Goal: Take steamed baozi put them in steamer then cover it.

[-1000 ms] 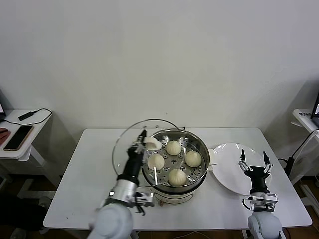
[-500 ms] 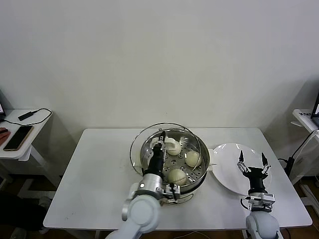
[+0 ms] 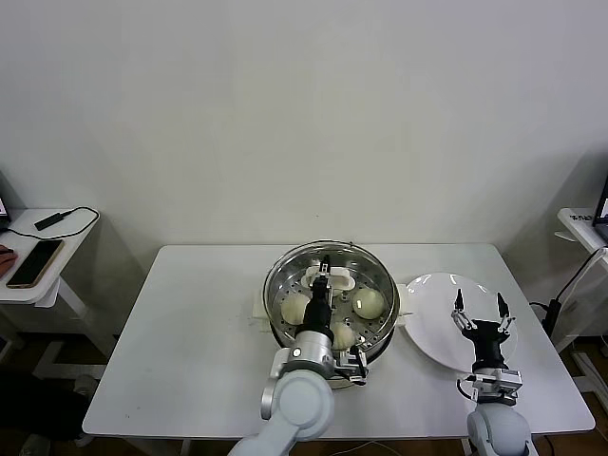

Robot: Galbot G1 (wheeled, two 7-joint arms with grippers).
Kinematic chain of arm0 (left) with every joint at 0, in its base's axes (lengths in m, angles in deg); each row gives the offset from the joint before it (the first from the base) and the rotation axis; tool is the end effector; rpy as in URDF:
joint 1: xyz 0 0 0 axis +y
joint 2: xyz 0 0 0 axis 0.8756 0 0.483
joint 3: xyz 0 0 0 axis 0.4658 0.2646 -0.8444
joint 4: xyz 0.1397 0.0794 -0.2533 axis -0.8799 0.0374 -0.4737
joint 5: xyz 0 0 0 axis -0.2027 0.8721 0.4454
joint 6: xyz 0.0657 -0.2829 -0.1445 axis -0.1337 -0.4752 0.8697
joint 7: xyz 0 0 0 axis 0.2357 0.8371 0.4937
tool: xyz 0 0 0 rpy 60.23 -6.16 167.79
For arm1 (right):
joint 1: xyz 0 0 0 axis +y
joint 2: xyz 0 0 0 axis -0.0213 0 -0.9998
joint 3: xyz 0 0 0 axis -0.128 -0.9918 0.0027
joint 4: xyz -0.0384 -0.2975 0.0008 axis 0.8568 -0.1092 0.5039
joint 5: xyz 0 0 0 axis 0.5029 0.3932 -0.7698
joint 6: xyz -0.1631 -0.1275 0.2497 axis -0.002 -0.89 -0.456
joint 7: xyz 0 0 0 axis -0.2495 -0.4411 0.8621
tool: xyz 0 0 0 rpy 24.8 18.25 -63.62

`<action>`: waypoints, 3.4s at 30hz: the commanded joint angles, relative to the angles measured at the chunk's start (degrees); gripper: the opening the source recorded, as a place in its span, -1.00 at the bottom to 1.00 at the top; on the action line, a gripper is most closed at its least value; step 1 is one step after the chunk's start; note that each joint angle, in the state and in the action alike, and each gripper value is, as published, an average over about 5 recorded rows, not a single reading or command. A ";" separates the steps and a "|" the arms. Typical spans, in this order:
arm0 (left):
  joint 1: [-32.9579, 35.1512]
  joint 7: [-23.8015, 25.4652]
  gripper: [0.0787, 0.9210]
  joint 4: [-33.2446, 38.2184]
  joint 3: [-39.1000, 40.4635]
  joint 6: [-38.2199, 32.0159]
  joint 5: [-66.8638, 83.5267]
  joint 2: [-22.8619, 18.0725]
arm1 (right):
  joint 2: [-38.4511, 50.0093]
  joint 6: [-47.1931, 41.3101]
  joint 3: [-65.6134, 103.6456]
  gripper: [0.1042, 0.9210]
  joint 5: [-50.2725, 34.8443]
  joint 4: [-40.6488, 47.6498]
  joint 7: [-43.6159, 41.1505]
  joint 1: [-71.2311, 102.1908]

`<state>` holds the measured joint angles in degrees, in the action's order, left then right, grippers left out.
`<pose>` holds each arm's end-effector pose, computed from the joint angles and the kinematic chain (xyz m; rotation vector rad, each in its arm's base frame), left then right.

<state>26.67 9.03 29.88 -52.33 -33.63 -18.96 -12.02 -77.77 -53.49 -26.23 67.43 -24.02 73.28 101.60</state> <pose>0.2475 -0.1875 -0.2124 0.1983 2.2044 2.0631 0.2502 -0.1344 -0.3538 0.3573 2.9953 -0.1467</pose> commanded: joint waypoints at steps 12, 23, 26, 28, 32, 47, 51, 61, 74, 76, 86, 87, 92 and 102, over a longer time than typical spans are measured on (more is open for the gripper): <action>-0.44 -0.60 -0.73 -4.74 0.04 0.01 -4.00 -3.23 | -0.08 -0.04 0.12 0.76 0.11 0.56 -0.06 -0.29; -0.02 -1.14 -0.73 -5.52 -0.31 -0.55 -5.24 -3.53 | 0.06 0.00 0.14 0.76 0.07 0.98 -0.12 -0.56; 0.26 -1.21 -0.73 -5.50 -0.24 -0.62 -5.32 -3.60 | 0.03 -0.01 0.12 0.76 0.08 1.04 -0.12 -0.67; 0.34 -1.27 -0.73 -5.56 -0.25 -0.70 -5.43 -3.72 | 0.01 -0.01 0.09 0.76 0.09 1.08 -0.13 -0.73; 0.33 -1.30 -0.73 -5.77 -0.32 -0.85 -5.70 -3.81 | -0.06 0.00 0.08 0.76 0.10 1.07 -0.13 -0.76; 1.03 -0.72 -0.73 -5.82 -0.87 -1.35 -6.73 -3.86 | -0.18 0.00 0.09 0.76 0.08 0.97 -0.12 -0.80; 0.97 -0.61 -0.73 -6.10 -1.17 -1.74 -6.76 -4.03 | -0.18 -0.01 0.10 0.76 0.06 0.83 -0.10 -0.80; 1.03 -0.08 -0.45 -5.42 -1.63 -1.86 -6.73 -4.05 | -0.32 -0.02 0.03 0.76 0.19 0.75 -0.10 -0.76; 2.76 0.94 0.20 -0.09 -0.21 -2.13 -6.07 -2.76 | -0.41 -0.08 -0.17 0.76 0.27 0.85 -0.07 -1.08; 3.21 1.15 0.21 1.19 0.20 -2.11 -5.76 -2.41 | -0.49 -0.14 -0.25 0.76 0.32 0.76 -0.03 -1.23; 5.96 1.90 0.52 7.88 1.35 -1.79 -2.47 2.08 | -0.91 -0.27 -0.54 0.76 0.55 0.50 0.09 -1.56; 6.32 1.93 0.59 8.51 1.35 -1.79 -2.12 2.71 | -0.96 -0.29 -0.56 0.76 0.57 0.49 0.10 -1.61; 8.32 1.95 0.76 13.26 1.14 -1.65 0.64 6.34 | -1.02 -0.37 -0.69 0.76 0.65 0.42 0.14 -1.76; 11.17 -3.42 0.77 26.34 -8.75 -0.85 26.16 12.77 | -0.42 -0.50 -0.70 0.76 0.32 0.46 -0.12 -1.58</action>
<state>35.37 10.50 43.33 -53.16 -34.80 -15.28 -5.46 -78.52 -53.85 -26.91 67.98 -23.53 73.37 99.94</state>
